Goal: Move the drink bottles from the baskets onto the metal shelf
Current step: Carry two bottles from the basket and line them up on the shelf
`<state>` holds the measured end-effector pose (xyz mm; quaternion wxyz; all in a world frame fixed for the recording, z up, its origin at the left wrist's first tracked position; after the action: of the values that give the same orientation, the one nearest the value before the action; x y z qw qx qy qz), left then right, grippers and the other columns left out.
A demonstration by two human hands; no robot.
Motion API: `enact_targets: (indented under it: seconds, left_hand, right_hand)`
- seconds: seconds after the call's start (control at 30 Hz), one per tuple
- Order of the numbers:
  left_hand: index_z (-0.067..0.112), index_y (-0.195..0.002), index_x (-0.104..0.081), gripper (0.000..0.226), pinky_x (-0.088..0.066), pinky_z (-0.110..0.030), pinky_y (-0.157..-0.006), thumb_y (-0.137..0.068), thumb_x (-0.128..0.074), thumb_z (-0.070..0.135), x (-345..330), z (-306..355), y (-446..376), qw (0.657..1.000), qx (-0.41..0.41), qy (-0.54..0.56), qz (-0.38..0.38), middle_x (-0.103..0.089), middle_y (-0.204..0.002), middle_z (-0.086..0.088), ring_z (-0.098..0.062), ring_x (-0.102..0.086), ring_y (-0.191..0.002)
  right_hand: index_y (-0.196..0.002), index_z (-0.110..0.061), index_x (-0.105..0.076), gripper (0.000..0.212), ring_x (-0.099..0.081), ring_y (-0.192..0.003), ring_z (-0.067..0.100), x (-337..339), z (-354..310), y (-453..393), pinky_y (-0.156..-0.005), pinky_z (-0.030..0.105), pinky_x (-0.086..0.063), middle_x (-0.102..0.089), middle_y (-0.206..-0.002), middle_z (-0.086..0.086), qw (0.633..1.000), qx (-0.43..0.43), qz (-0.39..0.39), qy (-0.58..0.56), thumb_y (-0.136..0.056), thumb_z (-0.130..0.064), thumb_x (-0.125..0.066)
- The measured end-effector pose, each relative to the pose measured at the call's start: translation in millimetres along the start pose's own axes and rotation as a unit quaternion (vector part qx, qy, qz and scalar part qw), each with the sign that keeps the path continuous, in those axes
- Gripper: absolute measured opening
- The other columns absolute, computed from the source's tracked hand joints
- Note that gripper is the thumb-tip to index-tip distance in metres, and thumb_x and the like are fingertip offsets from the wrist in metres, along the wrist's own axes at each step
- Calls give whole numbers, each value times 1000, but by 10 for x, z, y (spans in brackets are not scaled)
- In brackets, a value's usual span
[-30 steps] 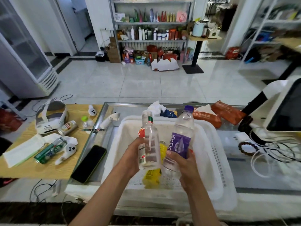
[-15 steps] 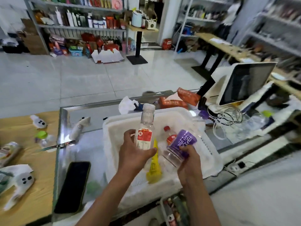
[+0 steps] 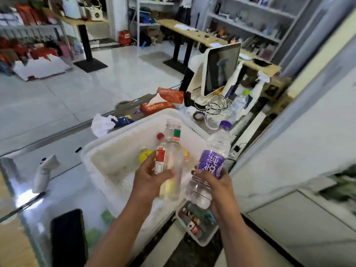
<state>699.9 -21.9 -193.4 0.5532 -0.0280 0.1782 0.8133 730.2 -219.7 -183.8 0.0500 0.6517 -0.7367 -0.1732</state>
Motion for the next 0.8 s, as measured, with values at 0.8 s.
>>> enact_targets:
  seconds: [0.8]
  left_hand:
    - [5, -107, -66, 40, -53, -32, -61, -80, -51, 31, -2644, -926, 3051, 878, 256, 76, -398, -69, -77, -14, -23, -66, -64]
  right_hand:
    - [-99, -9, -71, 33, -72, -73, 18, 3225, -311, 3015, -60, 23, -53, -77, -85, 5, 930, 152, 329, -71, -70, 0, -83]
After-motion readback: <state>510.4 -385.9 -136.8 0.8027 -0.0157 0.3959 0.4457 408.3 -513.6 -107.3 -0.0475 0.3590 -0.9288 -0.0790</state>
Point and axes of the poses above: each hand's wrist, its own y-axis away from the middle knuckle, its own x-axis out of the back of the hand, z = x × y, the point moved 7 cm from there along -y, towards the middle knuckle
